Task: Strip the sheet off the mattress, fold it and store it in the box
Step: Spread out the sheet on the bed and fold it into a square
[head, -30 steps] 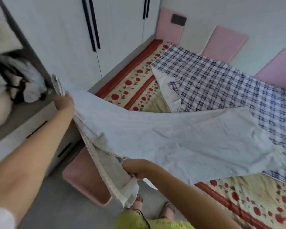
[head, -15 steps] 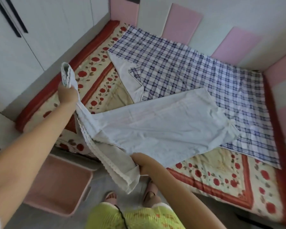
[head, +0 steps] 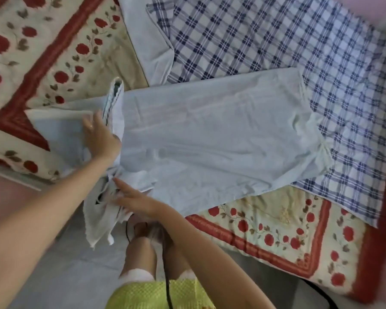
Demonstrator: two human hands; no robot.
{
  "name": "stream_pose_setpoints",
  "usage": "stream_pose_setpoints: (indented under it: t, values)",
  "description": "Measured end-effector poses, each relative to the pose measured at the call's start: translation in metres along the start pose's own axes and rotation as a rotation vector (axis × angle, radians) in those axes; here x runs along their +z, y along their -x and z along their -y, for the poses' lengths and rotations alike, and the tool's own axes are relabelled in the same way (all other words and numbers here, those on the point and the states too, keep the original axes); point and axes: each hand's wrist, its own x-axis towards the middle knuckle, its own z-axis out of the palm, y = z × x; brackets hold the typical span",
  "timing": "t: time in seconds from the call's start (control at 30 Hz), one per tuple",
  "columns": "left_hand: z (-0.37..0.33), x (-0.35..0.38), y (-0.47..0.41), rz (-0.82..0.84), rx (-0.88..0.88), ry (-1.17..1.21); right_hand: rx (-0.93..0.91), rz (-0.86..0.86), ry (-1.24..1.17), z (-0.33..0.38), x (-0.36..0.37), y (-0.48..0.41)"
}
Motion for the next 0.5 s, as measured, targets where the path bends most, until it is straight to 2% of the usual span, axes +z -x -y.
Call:
stream_pose_setpoints:
  t: [0.03, 0.1, 0.23, 0.3, 0.33, 0.4, 0.5]
  values:
    - [0.006, 0.028, 0.006, 0.079, 0.068, -0.087, 0.006, 0.007, 0.012, -0.014, -0.017, -0.009]
    - [0.021, 0.081, 0.026, 0.278, 0.241, -0.220, 0.023, -0.136, 0.022, -0.044, -0.049, -0.018]
    - [0.033, 0.150, 0.084, 0.700, 0.643, -0.399, 0.099, -0.635, -0.108, -0.116, -0.113, -0.005]
    - [0.036, 0.189, 0.119, 0.920, 0.748, -0.574, 0.194, -0.806, -0.214, -0.166, -0.152, 0.008]
    - [0.038, 0.201, 0.133, 0.988, 0.751, -0.654, 0.240, -0.857, -0.256, -0.184, -0.169, 0.021]
    - [0.047, 0.222, 0.157, 1.037, 0.646, -0.786, 0.323, -0.938, -0.332, -0.216, -0.200, 0.041]
    - [0.058, 0.243, 0.182, 0.925, 0.570, -0.932, 0.352, -1.030, -0.448, -0.256, -0.249, 0.060]
